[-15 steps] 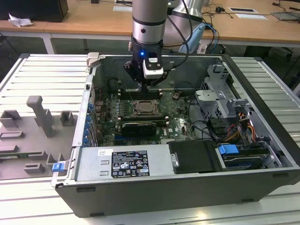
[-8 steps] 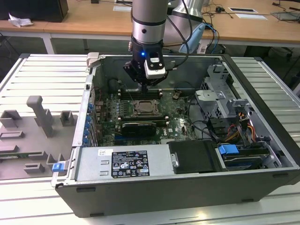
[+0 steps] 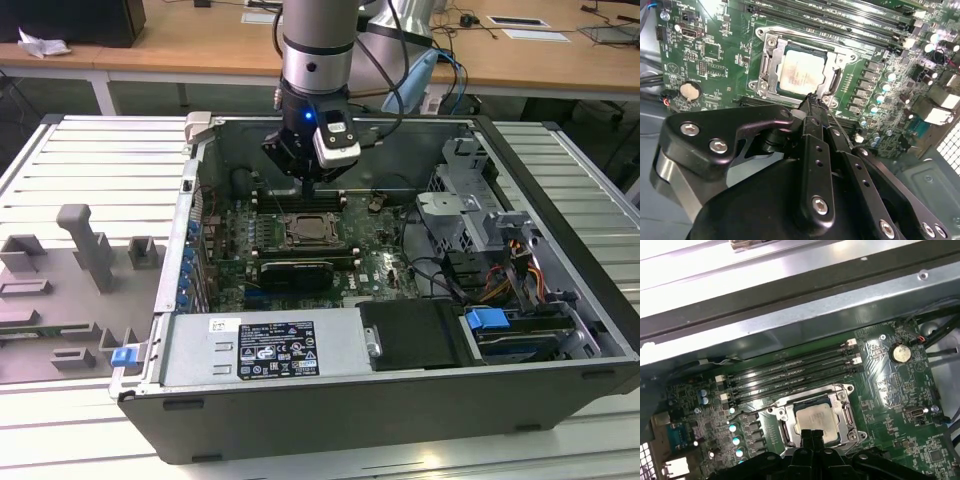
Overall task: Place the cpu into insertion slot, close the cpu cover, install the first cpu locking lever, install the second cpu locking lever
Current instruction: 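Install the first cpu locking lever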
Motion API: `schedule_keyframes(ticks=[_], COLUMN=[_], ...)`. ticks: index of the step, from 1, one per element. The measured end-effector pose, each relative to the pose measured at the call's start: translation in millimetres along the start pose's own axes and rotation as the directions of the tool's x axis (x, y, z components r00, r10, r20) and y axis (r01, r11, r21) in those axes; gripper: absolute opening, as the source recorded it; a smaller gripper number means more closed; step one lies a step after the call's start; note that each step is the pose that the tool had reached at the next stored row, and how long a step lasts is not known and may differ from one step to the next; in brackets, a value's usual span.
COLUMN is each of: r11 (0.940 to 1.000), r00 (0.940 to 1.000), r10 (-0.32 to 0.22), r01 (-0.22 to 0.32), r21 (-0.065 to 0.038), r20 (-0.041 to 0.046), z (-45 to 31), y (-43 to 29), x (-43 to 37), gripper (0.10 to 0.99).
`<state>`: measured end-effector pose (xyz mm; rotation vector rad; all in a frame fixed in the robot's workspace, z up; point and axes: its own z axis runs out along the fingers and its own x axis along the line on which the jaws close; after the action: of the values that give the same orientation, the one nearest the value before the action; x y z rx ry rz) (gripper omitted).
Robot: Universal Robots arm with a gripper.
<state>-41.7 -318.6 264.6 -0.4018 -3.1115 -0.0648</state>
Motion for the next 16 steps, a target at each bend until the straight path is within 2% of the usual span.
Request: schedule_keyframes(ticks=[2,3,12,16], r11=[0.9996,0.9983,0.9921,0.9832], r00=[0.9996,0.9983,0.9921,0.9832], r10=[-0.027,-0.058,-0.125,-0.182], r01=[0.027,0.058,0.125,0.182], r21=[0.000,0.000,0.001,0.001], r20=[-0.0011,-0.0023,-0.0051,-0.0075], z=[0.0,0.0,0.0,0.0], y=[-0.1,-0.1,-0.2,-0.2], x=[0.0,0.0,0.0,-0.1], gripper=[0.106,0.106,0.106,0.106])
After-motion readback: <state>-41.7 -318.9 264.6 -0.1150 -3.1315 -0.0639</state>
